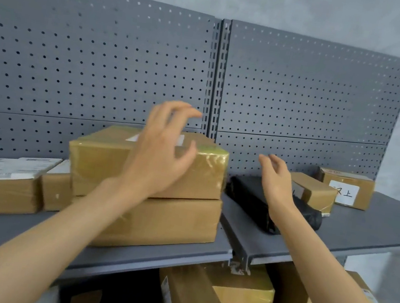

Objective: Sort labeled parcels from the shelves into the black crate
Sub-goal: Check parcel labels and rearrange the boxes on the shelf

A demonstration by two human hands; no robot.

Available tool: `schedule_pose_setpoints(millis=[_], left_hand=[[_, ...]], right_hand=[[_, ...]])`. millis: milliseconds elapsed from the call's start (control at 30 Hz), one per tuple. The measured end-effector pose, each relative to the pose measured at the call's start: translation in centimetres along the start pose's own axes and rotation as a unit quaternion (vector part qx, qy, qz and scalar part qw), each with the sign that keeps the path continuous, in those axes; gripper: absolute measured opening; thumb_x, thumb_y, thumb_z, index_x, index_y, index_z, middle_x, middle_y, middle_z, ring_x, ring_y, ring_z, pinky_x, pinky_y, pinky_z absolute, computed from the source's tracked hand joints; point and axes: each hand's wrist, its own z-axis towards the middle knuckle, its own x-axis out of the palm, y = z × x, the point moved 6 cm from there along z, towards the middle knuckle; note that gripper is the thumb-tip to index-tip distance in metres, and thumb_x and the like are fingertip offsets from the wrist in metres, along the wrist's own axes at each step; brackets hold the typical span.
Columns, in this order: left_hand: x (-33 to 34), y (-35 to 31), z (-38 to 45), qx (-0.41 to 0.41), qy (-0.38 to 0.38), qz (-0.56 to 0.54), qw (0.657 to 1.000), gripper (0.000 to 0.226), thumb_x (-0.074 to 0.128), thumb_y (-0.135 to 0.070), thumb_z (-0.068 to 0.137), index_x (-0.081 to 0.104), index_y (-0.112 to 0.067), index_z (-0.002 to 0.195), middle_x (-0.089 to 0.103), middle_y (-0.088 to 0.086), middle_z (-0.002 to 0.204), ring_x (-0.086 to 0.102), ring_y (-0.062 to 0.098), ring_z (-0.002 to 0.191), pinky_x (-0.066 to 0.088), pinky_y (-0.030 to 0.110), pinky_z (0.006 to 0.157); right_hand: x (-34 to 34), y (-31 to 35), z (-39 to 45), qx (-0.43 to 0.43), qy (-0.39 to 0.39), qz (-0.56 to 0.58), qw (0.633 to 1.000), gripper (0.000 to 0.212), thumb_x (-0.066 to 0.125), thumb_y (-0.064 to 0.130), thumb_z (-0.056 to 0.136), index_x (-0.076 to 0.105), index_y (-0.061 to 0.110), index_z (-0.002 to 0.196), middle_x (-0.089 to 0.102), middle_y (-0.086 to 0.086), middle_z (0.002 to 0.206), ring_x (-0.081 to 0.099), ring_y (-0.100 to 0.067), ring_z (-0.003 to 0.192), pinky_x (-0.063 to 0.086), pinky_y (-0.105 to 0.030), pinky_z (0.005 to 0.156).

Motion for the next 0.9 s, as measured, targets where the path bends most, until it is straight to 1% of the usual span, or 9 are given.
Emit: schedule_pose_setpoints(millis=[67, 133, 233, 300, 367, 533, 700, 800, 900], left_hand=[[3.8, -3.3, 0.0, 0.049, 0.053, -0.03, 0.997, 0.035, 0.055, -0.013, 0.085, 0.052, -0.014, 0.12, 0.048, 0.002, 0.122, 0.038, 0.007, 0.115, 0.021, 0.004, 0.096], [8.3, -5.7, -0.4, 0.062, 0.116, -0.068, 0.989, 0.034, 0.052, -0.019, 0.086, 0.051, -0.019, 0.12, 0.047, -0.002, 0.121, 0.04, 0.009, 0.115, 0.026, 0.012, 0.095], [16.1, -6.1, -1.3, -0.091, 0.261, -0.165, 0.947, 0.042, 0.05, -0.033, 0.09, 0.038, -0.028, 0.13, 0.038, -0.005, 0.133, 0.036, 0.008, 0.124, 0.031, 0.026, 0.101], [20.6, -4.9, -2.1, -0.234, 0.337, -0.202, 0.889, 0.053, 0.048, -0.043, 0.091, 0.027, -0.031, 0.138, 0.028, 0.0, 0.144, 0.035, 0.013, 0.127, 0.031, 0.027, 0.098], [23.3, -3.5, -3.0, -0.345, 0.339, -0.22, 0.847, 0.061, 0.045, -0.048, 0.091, 0.02, -0.029, 0.144, 0.023, 0.004, 0.15, 0.032, 0.019, 0.133, 0.028, 0.027, 0.096], [25.6, -1.3, -5.0, -0.475, 0.29, -0.226, 0.799, 0.065, 0.042, -0.051, 0.092, 0.017, -0.028, 0.147, 0.02, 0.0, 0.155, 0.028, 0.021, 0.138, 0.028, 0.04, 0.111], [25.2, -1.5, -5.0, -0.531, 0.218, -0.271, 0.773, 0.063, 0.04, -0.05, 0.093, 0.02, -0.024, 0.146, 0.022, 0.0, 0.154, 0.033, 0.023, 0.135, 0.036, 0.04, 0.107], [24.7, -2.2, -4.8, -0.546, 0.193, -0.311, 0.753, 0.072, 0.044, -0.055, 0.089, 0.016, -0.025, 0.147, 0.022, 0.004, 0.153, 0.035, 0.025, 0.133, 0.041, 0.038, 0.102], [24.7, -2.7, -4.5, -0.554, 0.189, -0.357, 0.728, 0.09, 0.054, -0.061, 0.077, 0.009, -0.029, 0.148, 0.02, 0.005, 0.154, 0.036, 0.03, 0.132, 0.046, 0.037, 0.093]], right_hand=[[-1.9, -1.4, 1.5, -0.008, 0.008, -0.127, 0.992, 0.056, 0.054, 0.046, 0.087, 0.042, 0.023, 0.136, 0.047, -0.005, 0.138, 0.044, -0.024, 0.123, 0.035, -0.041, 0.103], [-3.2, -3.1, 2.4, -0.021, 0.047, -0.329, 0.943, 0.066, 0.058, 0.053, 0.08, 0.039, 0.025, 0.137, 0.041, -0.011, 0.143, 0.034, -0.036, 0.132, 0.028, -0.046, 0.109], [-3.9, -6.3, 2.6, -0.014, 0.163, -0.517, 0.84, 0.092, 0.055, 0.072, 0.071, 0.02, 0.031, 0.145, 0.018, -0.016, 0.152, 0.017, -0.042, 0.139, 0.014, -0.052, 0.112], [-4.4, -7.9, 3.0, -0.002, 0.215, -0.539, 0.815, 0.102, 0.05, 0.081, 0.065, 0.011, 0.034, 0.147, 0.008, -0.016, 0.155, 0.01, -0.043, 0.14, 0.009, -0.058, 0.111], [-4.7, -8.5, 3.6, 0.009, 0.251, -0.53, 0.81, 0.106, 0.049, 0.084, 0.063, 0.007, 0.035, 0.148, 0.003, -0.014, 0.156, 0.009, -0.043, 0.14, 0.012, -0.06, 0.109], [-4.7, -8.8, 4.5, 0.007, 0.29, -0.505, 0.813, 0.097, 0.054, 0.072, 0.07, 0.009, 0.033, 0.147, 0.008, -0.015, 0.154, 0.013, -0.046, 0.138, 0.02, -0.057, 0.107], [-5.9, -8.5, 5.6, 0.025, 0.249, -0.376, 0.892, 0.086, 0.051, 0.068, 0.07, 0.023, 0.035, 0.143, 0.023, -0.013, 0.149, 0.025, -0.044, 0.133, 0.025, -0.052, 0.107], [-7.1, -7.6, 6.5, 0.138, 0.23, -0.042, 0.962, 0.071, 0.056, 0.062, 0.063, 0.053, 0.027, 0.125, 0.053, -0.01, 0.132, 0.05, -0.03, 0.118, 0.04, -0.045, 0.102], [-7.5, -6.9, 6.7, 0.25, 0.28, 0.254, 0.891, 0.05, 0.058, 0.055, 0.064, 0.072, 0.022, 0.099, 0.07, -0.006, 0.111, 0.065, -0.027, 0.103, 0.048, -0.042, 0.091]])
